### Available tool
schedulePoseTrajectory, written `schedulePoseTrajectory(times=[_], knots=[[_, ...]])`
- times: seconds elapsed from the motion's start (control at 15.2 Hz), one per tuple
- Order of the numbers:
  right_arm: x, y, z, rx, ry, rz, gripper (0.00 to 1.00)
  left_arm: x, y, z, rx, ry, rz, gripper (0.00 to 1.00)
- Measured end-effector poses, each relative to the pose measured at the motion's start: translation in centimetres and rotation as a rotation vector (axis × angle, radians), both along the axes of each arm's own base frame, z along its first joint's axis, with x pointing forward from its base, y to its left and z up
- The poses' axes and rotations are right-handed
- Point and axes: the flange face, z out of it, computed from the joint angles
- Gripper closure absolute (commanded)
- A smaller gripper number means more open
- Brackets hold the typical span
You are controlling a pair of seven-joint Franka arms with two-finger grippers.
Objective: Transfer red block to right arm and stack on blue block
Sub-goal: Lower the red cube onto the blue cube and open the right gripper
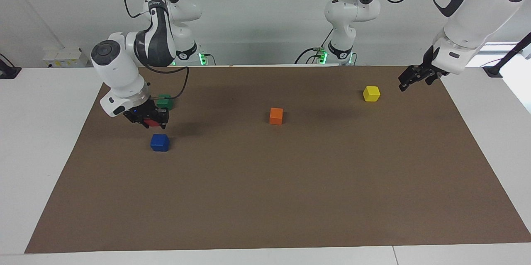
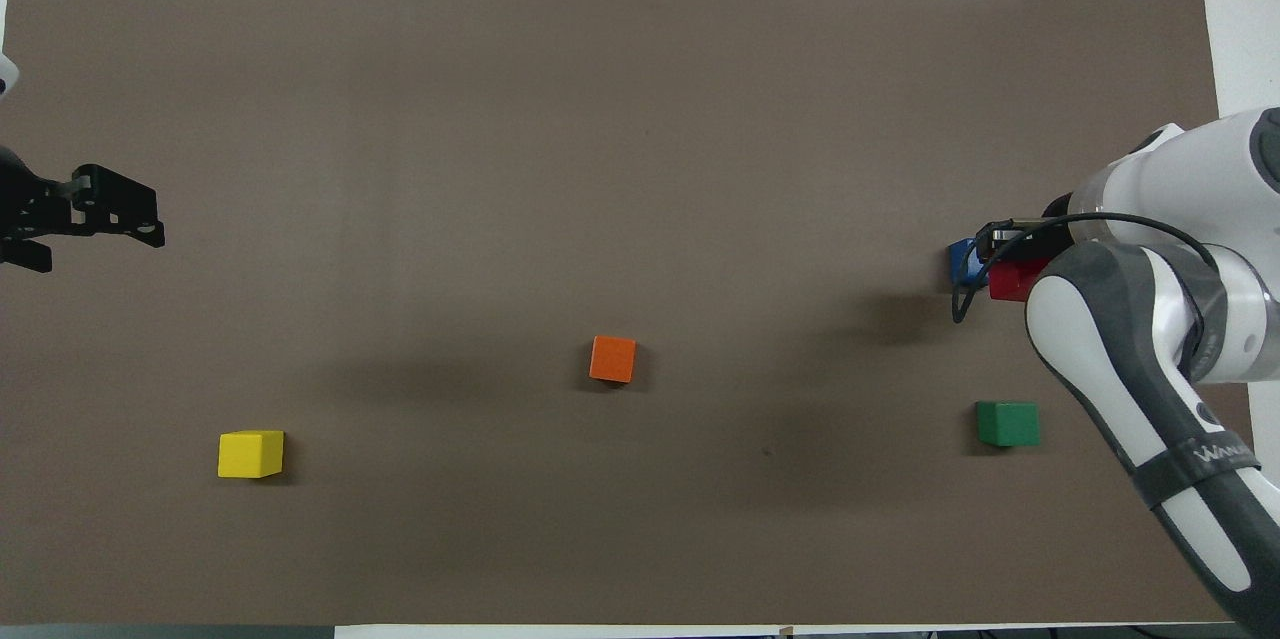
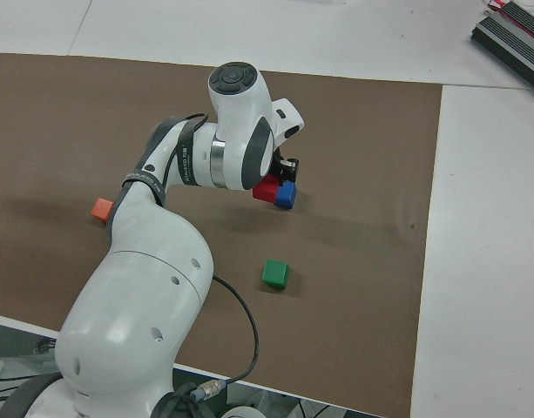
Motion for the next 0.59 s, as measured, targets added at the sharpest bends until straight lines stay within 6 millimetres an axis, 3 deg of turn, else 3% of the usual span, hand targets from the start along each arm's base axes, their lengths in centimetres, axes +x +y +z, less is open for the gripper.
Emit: schedulePoseTrajectory(times=[0.39,0.59], knots=[[1.5,0.0,-2.9,-0.051,-0.050,-0.008,1.00,-1.9,-0.4,-0.8,-0.004,-0.013,-0.070,0.00],[1.9,-0.1,-3.9,-0.052,-0.056,-0.012,1.00,-1.6,-0.4,-0.3,-0.005,-0.068,-0.081,0.00]])
